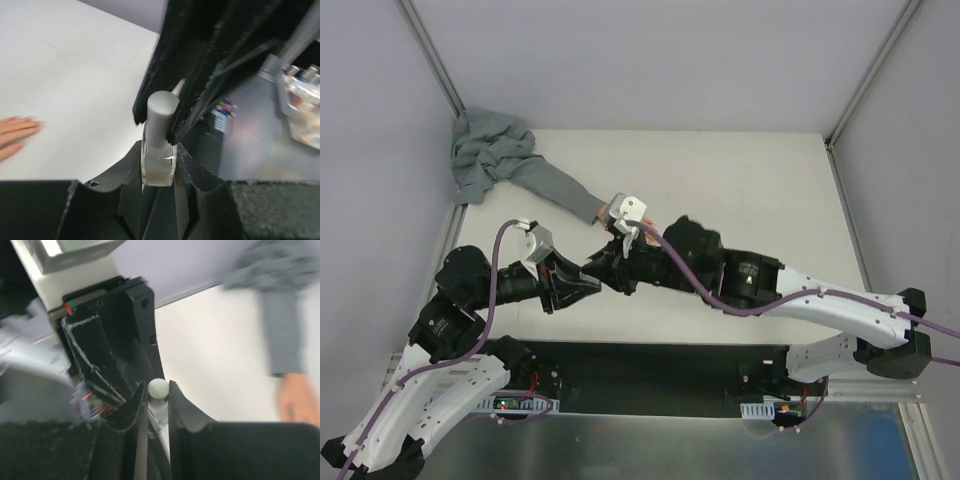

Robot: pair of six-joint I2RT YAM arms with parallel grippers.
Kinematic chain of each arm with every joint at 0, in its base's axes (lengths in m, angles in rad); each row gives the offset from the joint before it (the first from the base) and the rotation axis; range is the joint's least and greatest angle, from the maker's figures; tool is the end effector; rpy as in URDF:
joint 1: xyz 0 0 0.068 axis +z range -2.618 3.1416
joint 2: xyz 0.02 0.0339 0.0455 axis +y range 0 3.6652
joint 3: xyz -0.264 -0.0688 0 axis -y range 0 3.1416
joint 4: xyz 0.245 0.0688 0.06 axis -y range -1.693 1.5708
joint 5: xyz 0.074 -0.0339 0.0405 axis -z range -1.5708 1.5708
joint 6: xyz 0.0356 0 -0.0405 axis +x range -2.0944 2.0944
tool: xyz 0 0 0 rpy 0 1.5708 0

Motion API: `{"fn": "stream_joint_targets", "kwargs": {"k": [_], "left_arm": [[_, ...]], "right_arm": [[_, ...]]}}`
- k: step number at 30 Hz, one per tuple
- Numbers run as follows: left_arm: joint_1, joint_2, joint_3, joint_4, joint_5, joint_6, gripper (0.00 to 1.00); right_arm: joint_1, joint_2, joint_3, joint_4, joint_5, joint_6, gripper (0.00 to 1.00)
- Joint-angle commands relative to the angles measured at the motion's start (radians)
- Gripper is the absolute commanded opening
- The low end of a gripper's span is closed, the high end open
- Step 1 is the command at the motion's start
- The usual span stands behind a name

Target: Paint the nails

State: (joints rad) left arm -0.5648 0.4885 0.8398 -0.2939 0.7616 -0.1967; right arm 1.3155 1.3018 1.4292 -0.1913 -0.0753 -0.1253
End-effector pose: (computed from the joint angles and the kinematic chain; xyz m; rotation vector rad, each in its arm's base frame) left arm 0.0678 -0.0721 0.3838 0.9120 1.3767 -1.1634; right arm 0.0718 0.2856 0.4517 -1.1835 1.2559 0.9607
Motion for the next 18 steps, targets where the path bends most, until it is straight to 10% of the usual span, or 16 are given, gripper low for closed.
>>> {"fn": "stream_joint_targets", "kwargs": {"k": [1, 3, 16, 18], "left_arm": [[0.006, 0.062, 0.057, 0.042, -0.621, 0.025, 0.0], [0.006, 0.103, 0.077, 0.067, -0.694, 0.026, 0.0], [0.006, -0.019, -0.066, 0.159, -0.296, 0.042, 0.0], [0.006, -0.051, -0.08, 0.157, -0.248, 0.043, 0.0]], "right_arm": [[0.327, 0.1, 0.143, -0.034, 1.215, -0.161, 0.0], [0.318, 0.196, 0.236, -0.211, 1.281, 0.008, 0.0], [0.265, 0.096, 0.103, -0.089, 0.867, 0.009, 0.01], [0.245, 0.053, 0.074, -0.089, 0.794, 0.013, 0.31]]}}
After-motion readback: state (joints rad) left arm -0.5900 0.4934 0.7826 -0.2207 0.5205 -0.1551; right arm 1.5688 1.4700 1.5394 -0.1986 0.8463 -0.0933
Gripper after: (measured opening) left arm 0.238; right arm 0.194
